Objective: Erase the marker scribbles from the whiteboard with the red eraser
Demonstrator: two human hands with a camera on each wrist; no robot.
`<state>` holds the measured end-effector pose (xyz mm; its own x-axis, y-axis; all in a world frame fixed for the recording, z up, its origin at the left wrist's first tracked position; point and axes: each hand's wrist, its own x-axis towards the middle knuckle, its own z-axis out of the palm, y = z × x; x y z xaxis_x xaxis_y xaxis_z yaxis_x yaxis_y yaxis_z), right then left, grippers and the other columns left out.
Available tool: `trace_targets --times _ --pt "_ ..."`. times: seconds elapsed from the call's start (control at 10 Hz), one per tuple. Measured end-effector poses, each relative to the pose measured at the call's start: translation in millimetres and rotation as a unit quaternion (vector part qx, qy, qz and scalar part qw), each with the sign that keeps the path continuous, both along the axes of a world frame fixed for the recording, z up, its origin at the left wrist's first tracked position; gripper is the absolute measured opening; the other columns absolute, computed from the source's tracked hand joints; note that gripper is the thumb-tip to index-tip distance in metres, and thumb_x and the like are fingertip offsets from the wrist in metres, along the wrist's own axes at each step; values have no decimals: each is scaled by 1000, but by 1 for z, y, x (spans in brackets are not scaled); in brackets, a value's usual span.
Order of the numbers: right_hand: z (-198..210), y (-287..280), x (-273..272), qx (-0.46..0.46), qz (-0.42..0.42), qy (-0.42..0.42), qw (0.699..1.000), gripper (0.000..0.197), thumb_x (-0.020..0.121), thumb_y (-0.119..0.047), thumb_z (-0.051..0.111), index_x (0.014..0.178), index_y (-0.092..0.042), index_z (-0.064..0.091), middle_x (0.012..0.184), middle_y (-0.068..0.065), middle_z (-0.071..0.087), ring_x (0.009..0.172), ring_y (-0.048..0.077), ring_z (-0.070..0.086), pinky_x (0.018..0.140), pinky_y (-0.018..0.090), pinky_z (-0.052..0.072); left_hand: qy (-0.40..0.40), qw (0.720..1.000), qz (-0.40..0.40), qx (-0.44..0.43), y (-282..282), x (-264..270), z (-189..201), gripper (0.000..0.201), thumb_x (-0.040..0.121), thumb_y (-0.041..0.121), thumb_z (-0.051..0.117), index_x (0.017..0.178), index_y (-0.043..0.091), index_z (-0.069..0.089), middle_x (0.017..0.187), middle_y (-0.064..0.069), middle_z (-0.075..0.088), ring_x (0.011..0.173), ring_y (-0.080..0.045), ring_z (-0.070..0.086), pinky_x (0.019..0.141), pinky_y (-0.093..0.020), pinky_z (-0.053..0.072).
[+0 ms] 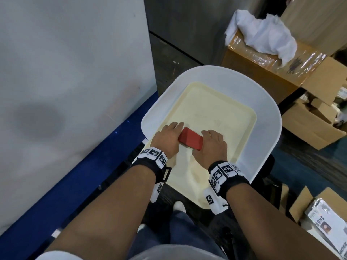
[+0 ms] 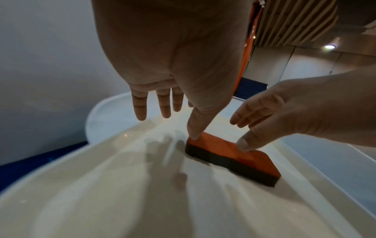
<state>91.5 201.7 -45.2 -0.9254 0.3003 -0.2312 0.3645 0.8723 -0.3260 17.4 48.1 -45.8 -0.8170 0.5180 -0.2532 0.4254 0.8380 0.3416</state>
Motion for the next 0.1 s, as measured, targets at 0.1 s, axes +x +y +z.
trace_targets --times 0.1 --pt "18 -21 -12 -11 46 19 999 61 83 -33 65 138 -14 46 145 5 43 136 27 32 108 42 31 20 999 33 -2 -29 3 18 70 94 17 56 154 21 22 155 -1 32 135 -25 39 98 -47 47"
